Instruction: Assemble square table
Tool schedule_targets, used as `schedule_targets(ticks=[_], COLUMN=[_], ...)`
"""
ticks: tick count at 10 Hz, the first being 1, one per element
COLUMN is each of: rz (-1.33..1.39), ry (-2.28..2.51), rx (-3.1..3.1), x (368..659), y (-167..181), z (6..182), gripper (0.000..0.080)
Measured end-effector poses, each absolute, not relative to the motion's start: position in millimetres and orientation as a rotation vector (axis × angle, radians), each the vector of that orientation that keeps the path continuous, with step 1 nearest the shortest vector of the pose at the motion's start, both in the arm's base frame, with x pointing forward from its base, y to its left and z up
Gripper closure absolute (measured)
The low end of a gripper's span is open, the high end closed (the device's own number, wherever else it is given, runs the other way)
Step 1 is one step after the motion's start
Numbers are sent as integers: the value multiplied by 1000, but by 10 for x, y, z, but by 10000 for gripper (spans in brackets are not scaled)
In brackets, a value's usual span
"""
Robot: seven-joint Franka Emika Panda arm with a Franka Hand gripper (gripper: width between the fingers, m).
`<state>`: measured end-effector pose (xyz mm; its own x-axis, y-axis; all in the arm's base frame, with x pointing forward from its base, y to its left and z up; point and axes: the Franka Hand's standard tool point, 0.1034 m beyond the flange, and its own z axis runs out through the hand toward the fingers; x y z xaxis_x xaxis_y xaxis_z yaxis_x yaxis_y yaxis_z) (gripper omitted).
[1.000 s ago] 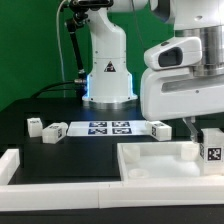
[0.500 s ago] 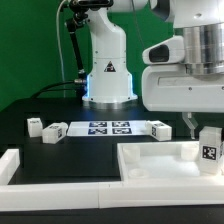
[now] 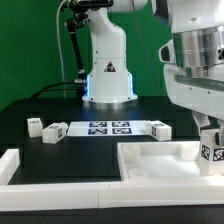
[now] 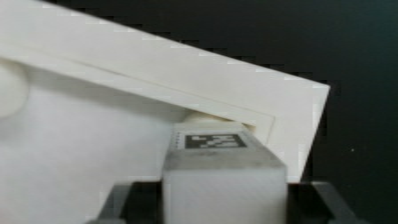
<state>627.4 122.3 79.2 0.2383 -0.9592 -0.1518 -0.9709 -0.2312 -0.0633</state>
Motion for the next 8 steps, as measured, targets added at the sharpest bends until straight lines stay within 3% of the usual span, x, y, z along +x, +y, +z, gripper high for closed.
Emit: schedule_targets(ticks=[2, 3, 4, 5, 8], rz=[107, 83, 63, 55, 32], ry=[1709, 1482, 1222, 1065, 786], rx=[-2458, -2600, -2729, -2793, -2882], x=[6273, 6274, 6275, 6265, 6264], y=[1218, 1215, 1211, 1212, 1207], z=[789, 788, 775, 757, 754], gripper=[503, 277, 277, 176, 151])
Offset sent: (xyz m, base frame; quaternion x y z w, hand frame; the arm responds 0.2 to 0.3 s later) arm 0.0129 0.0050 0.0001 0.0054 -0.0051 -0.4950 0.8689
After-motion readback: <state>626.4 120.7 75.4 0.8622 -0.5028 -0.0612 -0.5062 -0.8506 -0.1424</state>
